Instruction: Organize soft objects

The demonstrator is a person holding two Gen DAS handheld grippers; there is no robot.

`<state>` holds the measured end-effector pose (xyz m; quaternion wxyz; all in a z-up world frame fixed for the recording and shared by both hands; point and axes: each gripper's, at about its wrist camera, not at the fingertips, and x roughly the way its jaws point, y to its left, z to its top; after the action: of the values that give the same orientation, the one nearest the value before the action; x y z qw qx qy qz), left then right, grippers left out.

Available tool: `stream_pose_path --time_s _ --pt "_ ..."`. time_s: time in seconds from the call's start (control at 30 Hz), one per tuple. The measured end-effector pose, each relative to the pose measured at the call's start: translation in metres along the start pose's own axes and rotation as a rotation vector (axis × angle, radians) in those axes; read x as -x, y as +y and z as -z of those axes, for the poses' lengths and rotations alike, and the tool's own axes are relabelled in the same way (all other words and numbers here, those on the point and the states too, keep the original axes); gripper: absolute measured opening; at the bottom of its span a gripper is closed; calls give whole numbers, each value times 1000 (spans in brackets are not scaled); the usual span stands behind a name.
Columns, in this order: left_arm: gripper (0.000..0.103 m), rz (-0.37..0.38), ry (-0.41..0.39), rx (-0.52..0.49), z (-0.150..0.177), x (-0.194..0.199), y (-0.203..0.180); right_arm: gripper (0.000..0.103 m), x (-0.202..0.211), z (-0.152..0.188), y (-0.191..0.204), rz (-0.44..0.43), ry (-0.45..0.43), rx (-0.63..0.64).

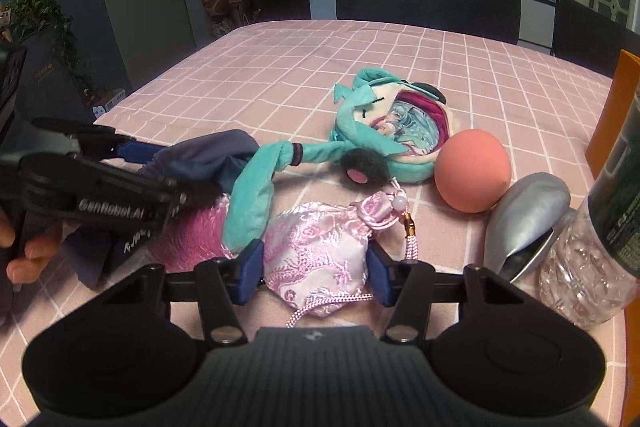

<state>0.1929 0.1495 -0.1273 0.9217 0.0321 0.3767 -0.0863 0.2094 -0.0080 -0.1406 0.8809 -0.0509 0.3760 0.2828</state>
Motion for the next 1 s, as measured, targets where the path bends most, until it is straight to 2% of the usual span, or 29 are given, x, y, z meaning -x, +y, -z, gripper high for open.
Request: stream_pose_path --time_s 0.07,0.1,0.17,0.2,0.27,0.57,0.7,1.0 --pt "45 -17 -8 29 -2 -1 2 53 3 2 -1 0 -2 3" --pt "40 -22 -9 33 -2 0 3 53 5 4 -2 0 -4 1" --pt "17 -24 -8 47 -1 3 5 52 8 6 -3 4 -8 4" --pt "14 -31 -5 54 -1 5 6 52 9 7 -3 6 -11 7" --pt "11 -38 -2 68 1 9 7 51 11 10 -3 6 -16 9" --pt "9 -66 -11 135 16 41 -12 47 21 12 -9 -20 7 -26" --pt "9 -27 -5 130 17 58 -25 47 33 14 -6 -11 8 -18" --pt "9 -34 -53 68 18 101 -60 47 78 16 1 -18 -19 8"
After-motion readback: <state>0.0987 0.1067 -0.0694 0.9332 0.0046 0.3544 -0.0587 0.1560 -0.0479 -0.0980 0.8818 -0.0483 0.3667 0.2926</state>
